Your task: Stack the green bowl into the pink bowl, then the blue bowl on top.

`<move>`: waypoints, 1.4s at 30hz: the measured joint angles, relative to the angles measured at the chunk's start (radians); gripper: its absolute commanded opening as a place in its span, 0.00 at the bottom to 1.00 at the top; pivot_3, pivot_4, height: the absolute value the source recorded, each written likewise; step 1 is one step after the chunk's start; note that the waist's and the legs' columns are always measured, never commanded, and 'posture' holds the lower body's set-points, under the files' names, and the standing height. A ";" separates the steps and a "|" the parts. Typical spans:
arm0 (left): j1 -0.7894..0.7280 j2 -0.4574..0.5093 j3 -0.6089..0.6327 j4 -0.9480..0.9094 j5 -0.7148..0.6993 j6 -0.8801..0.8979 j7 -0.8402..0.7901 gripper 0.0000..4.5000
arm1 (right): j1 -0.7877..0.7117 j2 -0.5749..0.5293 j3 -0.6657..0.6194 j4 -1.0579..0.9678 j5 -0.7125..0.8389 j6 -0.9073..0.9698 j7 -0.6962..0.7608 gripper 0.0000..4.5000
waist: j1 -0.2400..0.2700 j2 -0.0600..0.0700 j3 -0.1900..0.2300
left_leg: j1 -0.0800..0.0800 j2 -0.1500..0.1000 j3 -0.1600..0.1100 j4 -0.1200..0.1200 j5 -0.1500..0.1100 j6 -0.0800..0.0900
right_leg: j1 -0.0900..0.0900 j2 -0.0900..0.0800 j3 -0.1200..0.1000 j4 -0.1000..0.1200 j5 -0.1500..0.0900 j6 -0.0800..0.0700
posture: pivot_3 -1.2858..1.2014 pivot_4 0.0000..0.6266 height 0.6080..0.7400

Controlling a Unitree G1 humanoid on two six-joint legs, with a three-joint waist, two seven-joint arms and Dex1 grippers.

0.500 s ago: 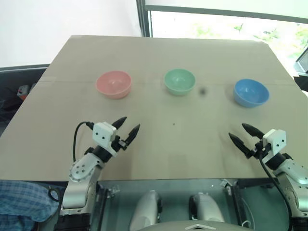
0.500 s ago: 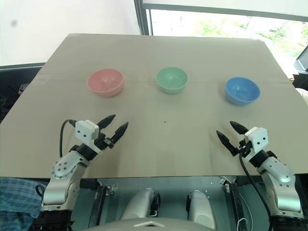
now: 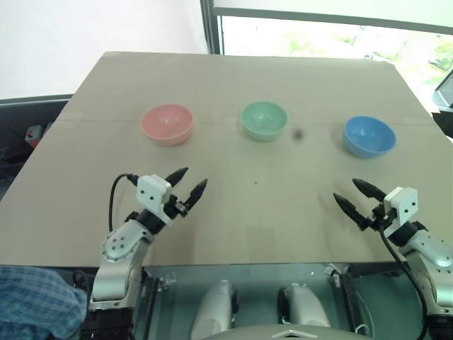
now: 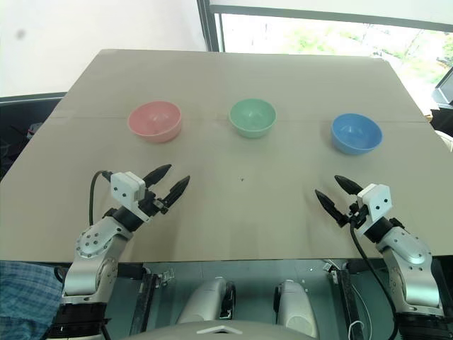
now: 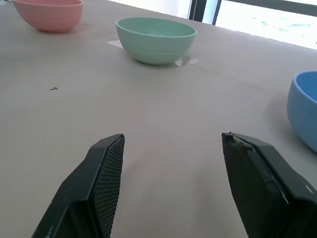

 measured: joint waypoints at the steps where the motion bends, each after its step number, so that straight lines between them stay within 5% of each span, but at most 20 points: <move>1: 0.000 0.000 0.000 0.003 0.000 0.000 0.000 0.69 | -0.001 0.001 0.000 0.006 0.000 -0.001 0.001 0.73 | 0.000 0.000 0.000 | 0.000 0.000 0.000 0.000 0.000 0.000 | 0.000 0.000 0.000 0.000 0.000 0.000 | 0.52 0.24 1.00; 21: -0.151 0.081 0.010 0.123 0.001 0.041 -0.031 0.69 | -0.021 0.013 0.048 -0.073 0.013 0.041 0.007 0.73 | 0.000 0.000 0.000 | 0.000 0.000 0.000 0.000 0.000 0.000 | 0.000 0.001 0.000 0.001 0.000 0.000 | 0.52 0.24 1.00; 26: -0.279 0.156 0.036 0.238 -0.002 0.087 -0.051 0.69 | -0.067 -0.030 0.082 -0.221 0.055 0.180 -0.005 0.73 | 0.000 0.000 0.000 | 0.000 0.000 -0.001 0.000 0.000 -0.001 | 0.000 0.002 -0.001 0.001 0.000 0.000 | 0.52 0.24 1.00; 34: -0.664 0.286 -0.059 0.646 0.238 -0.016 -0.013 0.69 | -0.242 -0.086 0.143 -0.410 0.132 0.449 -0.062 0.73 | 0.001 -0.001 0.001 | -0.003 -0.004 -0.002 0.001 0.000 0.000 | -0.001 0.002 -0.003 0.001 0.000 0.001 | 0.52 0.24 1.00; 42: -0.714 0.291 -0.161 0.806 0.322 -0.103 -0.098 0.69 | -0.277 -0.087 0.155 -0.417 0.126 0.496 -0.085 0.73 | 0.000 -0.002 0.001 | -0.008 -0.004 -0.001 0.000 0.000 0.000 | -0.005 0.002 -0.003 0.001 0.000 0.001 | 0.52 0.24 1.00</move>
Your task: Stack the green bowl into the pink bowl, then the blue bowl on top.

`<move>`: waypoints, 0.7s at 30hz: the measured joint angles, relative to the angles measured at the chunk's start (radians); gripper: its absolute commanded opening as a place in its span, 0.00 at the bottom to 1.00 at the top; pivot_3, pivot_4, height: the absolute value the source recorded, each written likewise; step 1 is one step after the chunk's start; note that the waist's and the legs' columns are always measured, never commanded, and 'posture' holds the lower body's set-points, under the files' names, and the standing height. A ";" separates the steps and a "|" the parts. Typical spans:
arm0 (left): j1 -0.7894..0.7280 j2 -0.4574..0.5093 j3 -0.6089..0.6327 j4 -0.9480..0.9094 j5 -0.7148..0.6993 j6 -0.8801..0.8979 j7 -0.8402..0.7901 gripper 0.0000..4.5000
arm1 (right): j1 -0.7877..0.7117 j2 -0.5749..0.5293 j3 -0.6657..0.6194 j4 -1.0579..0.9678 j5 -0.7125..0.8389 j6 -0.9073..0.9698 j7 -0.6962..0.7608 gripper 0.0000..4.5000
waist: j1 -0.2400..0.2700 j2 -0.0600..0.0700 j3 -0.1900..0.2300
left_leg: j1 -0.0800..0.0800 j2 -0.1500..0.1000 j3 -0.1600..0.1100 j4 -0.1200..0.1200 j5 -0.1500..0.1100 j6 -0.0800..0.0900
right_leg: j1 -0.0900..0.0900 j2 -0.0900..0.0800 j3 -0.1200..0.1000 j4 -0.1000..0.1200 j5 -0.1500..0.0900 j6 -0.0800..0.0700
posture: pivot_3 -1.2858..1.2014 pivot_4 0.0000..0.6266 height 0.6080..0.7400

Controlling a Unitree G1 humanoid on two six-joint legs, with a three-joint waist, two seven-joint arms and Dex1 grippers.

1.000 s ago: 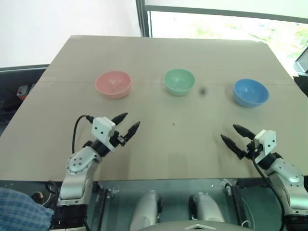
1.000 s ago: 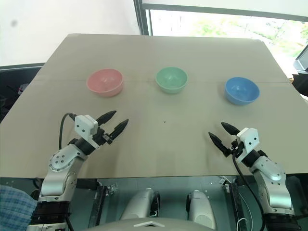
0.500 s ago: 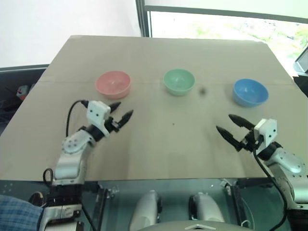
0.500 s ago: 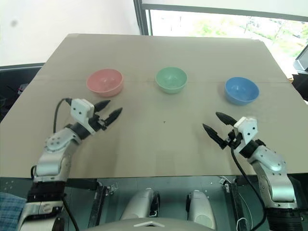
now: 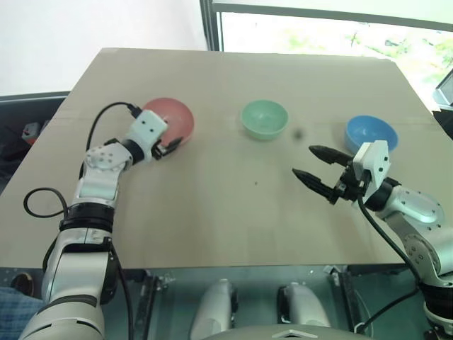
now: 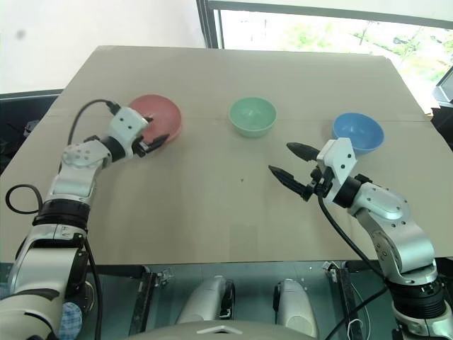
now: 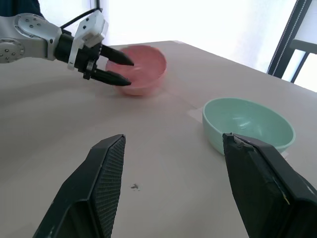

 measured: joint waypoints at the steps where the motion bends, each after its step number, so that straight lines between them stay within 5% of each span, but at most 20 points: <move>1: 0.000 0.000 -0.004 0.003 0.007 -0.018 -0.010 0.69 | -0.001 0.000 -0.001 0.001 -0.004 -0.002 -0.004 0.73 | 0.000 0.000 0.000 | 0.000 0.000 0.000 0.000 0.000 0.000 | 0.000 0.000 0.000 0.000 0.000 0.000 | 0.52 0.24 1.00; 18: -0.051 0.001 -0.035 0.124 0.053 -0.133 -0.033 0.69 | -0.008 0.014 0.001 0.041 -0.056 -0.052 -0.014 0.73 | 0.000 0.000 0.000 | 0.000 0.000 0.000 0.003 0.000 0.000 | 0.001 0.000 0.000 0.001 0.000 0.000 | 0.52 0.24 1.00; 21: -0.081 0.002 -0.061 0.201 0.098 -0.152 -0.004 0.41 | -0.015 0.013 -0.001 0.066 -0.073 -0.067 -0.012 0.73 | 0.001 -0.001 0.000 | 0.001 0.000 0.000 0.003 0.000 0.000 | 0.000 0.000 0.000 0.001 0.000 0.000 | 0.52 0.24 1.00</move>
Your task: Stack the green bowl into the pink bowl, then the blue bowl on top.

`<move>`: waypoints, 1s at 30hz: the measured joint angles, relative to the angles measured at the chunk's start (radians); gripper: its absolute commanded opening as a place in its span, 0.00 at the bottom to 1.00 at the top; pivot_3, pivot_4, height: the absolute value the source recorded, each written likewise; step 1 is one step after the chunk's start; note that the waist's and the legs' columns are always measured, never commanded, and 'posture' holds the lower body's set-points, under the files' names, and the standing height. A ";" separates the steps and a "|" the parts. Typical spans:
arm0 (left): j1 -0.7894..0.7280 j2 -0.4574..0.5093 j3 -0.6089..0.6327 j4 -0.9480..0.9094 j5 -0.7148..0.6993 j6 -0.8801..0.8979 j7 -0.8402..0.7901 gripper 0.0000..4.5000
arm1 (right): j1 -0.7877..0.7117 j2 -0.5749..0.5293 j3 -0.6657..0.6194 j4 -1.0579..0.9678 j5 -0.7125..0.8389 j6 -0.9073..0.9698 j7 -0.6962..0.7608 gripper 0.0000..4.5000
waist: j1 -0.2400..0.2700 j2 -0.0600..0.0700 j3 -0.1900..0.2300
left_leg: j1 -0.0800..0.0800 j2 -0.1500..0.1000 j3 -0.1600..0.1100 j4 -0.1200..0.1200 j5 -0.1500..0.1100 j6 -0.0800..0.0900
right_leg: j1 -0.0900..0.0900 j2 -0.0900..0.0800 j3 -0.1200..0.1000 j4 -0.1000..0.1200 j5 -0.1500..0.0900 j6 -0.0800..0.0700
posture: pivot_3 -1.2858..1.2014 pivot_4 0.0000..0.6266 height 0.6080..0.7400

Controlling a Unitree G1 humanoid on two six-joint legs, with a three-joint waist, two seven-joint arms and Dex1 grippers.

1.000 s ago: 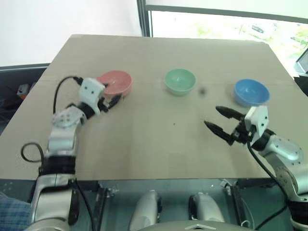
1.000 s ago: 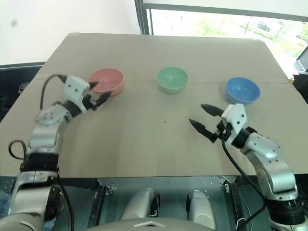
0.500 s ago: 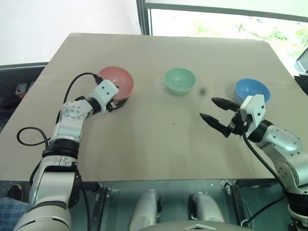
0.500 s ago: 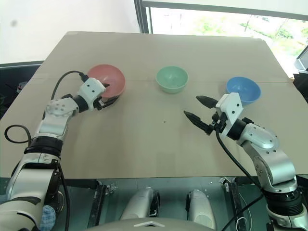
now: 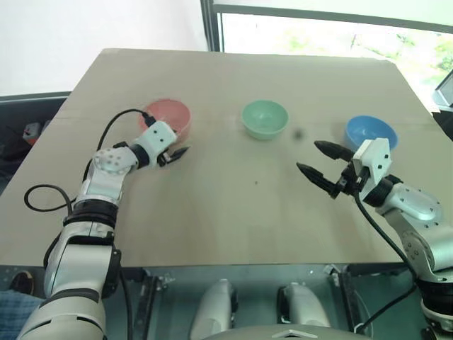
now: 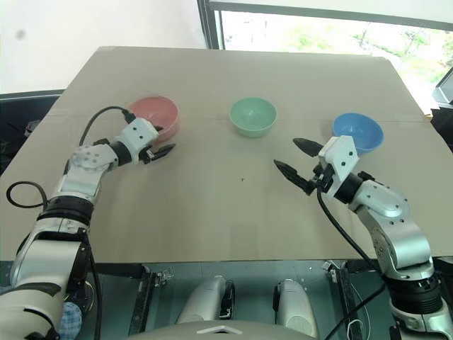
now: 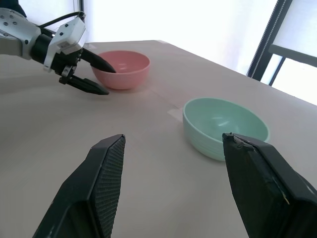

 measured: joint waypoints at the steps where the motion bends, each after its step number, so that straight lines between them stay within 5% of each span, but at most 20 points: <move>1: -0.027 0.000 -0.007 0.041 0.017 -0.001 0.020 0.32 | -0.003 0.000 0.000 0.006 -0.005 -0.005 0.001 0.73 | 0.000 -0.001 0.000 | 0.000 0.000 0.000 0.000 0.000 0.000 | 0.000 0.000 0.000 0.000 0.000 0.000 | 0.52 0.24 1.00; 4: -0.100 0.007 -0.013 0.122 0.054 -0.007 0.066 0.01 | -0.006 0.000 -0.002 0.009 -0.015 -0.020 0.005 0.73 | 0.000 -0.001 0.000 | 0.000 0.000 0.000 0.000 0.000 0.000 | 0.000 0.000 0.000 0.000 0.000 0.000 | 0.52 0.24 1.00; 11: -0.164 -0.001 -0.034 0.239 0.094 -0.047 0.093 0.01 | -0.008 -0.003 -0.009 0.030 -0.030 -0.039 0.004 0.73 | 0.001 -0.001 0.001 | -0.001 0.000 0.000 -0.001 0.000 0.000 | 0.000 0.000 -0.001 0.000 0.000 0.000 | 0.52 0.24 1.00; 16: -0.191 -0.040 -0.045 0.223 0.066 -0.114 -0.051 0.01 | -0.008 -0.009 -0.017 0.030 -0.032 -0.041 0.008 0.73 | 0.003 -0.002 0.001 | -0.002 0.000 0.001 0.000 0.000 0.000 | 0.000 0.000 -0.002 0.000 0.000 0.000 | 0.52 0.24 1.00; 24: -0.091 -0.057 -0.191 -0.150 -0.011 -0.193 -0.525 0.01 | 0.056 -0.019 -0.117 0.029 0.023 -0.103 0.059 0.73 | -0.007 -0.001 0.001 | 0.000 0.001 0.001 -0.002 0.000 0.000 | 0.000 0.001 0.001 0.000 0.000 0.000 | 0.52 0.24 1.00; 30: -0.023 -0.020 -0.243 -0.351 -0.093 -0.174 -0.721 0.01 | 0.140 -0.058 -0.194 0.018 0.065 -0.128 0.117 0.73 | 0.001 -0.001 0.001 | 0.001 0.002 0.000 0.003 0.000 0.001 | 0.002 0.001 0.001 0.000 0.000 0.000 | 0.52 0.24 1.00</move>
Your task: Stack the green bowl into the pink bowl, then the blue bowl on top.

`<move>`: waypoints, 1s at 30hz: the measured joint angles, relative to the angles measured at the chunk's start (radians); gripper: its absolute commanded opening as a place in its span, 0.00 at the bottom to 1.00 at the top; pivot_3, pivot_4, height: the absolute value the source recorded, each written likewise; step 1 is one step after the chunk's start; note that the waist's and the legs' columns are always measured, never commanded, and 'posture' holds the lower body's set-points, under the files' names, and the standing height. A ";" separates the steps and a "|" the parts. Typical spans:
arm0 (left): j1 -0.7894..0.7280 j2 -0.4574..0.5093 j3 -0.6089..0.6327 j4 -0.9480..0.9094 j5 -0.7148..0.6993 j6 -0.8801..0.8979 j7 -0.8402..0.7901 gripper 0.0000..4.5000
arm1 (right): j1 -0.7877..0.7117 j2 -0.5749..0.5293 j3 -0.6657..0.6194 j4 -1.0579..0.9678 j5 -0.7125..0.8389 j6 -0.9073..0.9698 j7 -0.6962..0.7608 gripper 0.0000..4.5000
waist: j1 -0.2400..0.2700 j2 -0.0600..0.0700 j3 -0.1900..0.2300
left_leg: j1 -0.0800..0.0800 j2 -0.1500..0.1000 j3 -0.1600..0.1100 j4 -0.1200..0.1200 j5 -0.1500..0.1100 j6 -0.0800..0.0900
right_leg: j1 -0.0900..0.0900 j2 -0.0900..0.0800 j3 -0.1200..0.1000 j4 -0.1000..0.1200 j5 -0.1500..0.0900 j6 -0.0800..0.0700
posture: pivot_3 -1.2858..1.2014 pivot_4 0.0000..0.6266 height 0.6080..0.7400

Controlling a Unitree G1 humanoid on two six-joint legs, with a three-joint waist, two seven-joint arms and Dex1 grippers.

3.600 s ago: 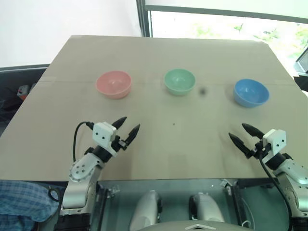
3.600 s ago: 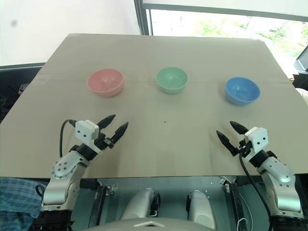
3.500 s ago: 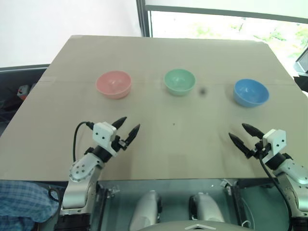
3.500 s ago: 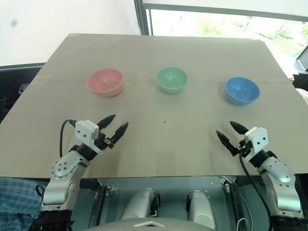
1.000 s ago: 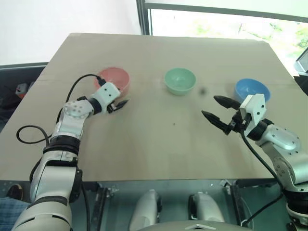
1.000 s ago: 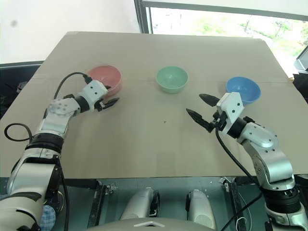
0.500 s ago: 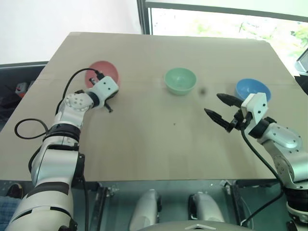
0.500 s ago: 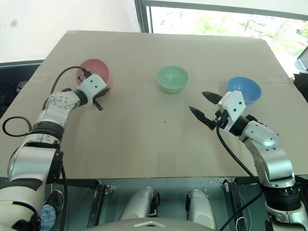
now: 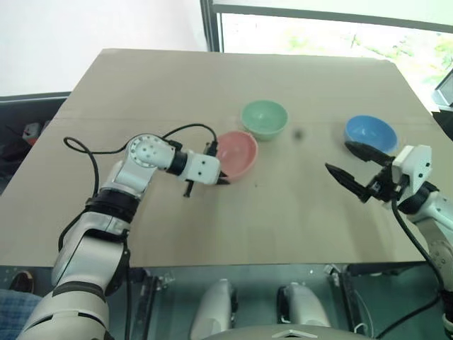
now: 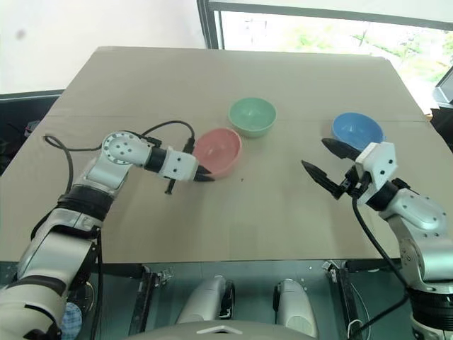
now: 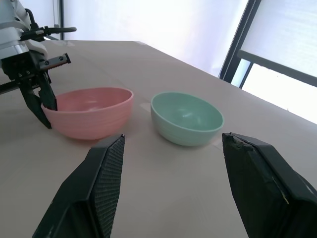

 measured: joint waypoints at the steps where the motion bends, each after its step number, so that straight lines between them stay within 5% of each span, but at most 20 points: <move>1: 0.002 0.000 -0.001 -0.004 -0.003 0.000 -0.006 0.01 | 0.003 -0.002 -0.002 -0.001 0.001 0.000 0.002 0.73 | 0.000 0.000 0.000 | 0.000 0.000 0.000 0.000 0.000 0.000 | 0.000 0.000 0.000 0.000 0.000 0.000 | 0.52 0.24 1.00; 4: 0.035 -0.012 -0.028 -0.065 -0.088 -0.030 -0.117 0.01 | 0.060 -0.020 -0.031 -0.009 0.008 -0.003 0.021 0.73 | 0.001 0.000 0.000 | 0.001 0.003 -0.001 0.004 -0.001 0.002 | 0.002 0.000 0.000 0.000 0.000 0.000 | 0.52 0.24 1.00; 9: 0.026 -0.078 -0.057 -0.042 -0.110 -0.109 -0.156 0.33 | 0.093 -0.020 -0.041 -0.039 0.013 -0.003 0.016 0.73 | 0.000 0.000 0.000 | 0.000 0.002 0.000 0.005 -0.002 0.003 | 0.002 0.000 0.000 0.000 0.000 0.000 | 0.52 0.24 1.00; 10: 0.017 -0.082 -0.057 -0.025 -0.111 -0.121 -0.158 0.48 | 0.103 -0.019 -0.041 -0.040 0.013 -0.003 0.013 0.73 | 0.000 0.000 0.000 | 0.000 0.001 0.000 0.005 -0.002 0.003 | 0.002 0.000 0.000 0.000 0.000 0.000 | 0.52 0.24 1.00; 12: 0.012 -0.082 -0.057 -0.019 -0.111 -0.125 -0.158 0.54 | 0.106 -0.019 -0.041 -0.040 0.013 -0.003 0.011 0.73 | 0.000 0.000 0.000 | 0.000 0.001 0.000 0.005 -0.002 0.003 | 0.002 0.000 0.000 0.000 0.000 0.000 | 0.52 0.24 1.00; 17: -0.009 -0.095 -0.040 0.045 -0.112 -0.162 -0.138 0.96 | 0.107 -0.019 -0.041 -0.048 0.012 -0.006 -0.001 0.73 | 0.000 0.000 0.000 | 0.000 0.002 0.000 0.005 -0.002 0.004 | 0.002 0.000 0.000 0.000 0.000 0.000 | 0.52 0.24 1.00; 24: 0.003 -0.075 0.094 0.053 -0.150 -0.014 0.041 0.99 | 0.007 -0.071 0.018 -0.039 -0.017 0.097 -0.040 0.73 | -0.006 0.001 0.000 | 0.000 0.003 0.000 0.006 -0.002 0.004 | 0.002 0.000 0.001 0.001 0.000 0.000 | 0.52 0.24 1.00; 30: 0.206 0.009 0.311 -0.154 -0.300 0.368 0.234 0.99 | -0.300 -0.093 0.178 0.097 -0.109 0.221 -0.072 0.73 | -0.026 0.001 0.001 | -0.001 0.004 -0.001 0.004 -0.002 0.003 | 0.000 0.000 0.001 0.001 0.000 0.000 | 0.52 0.24 1.00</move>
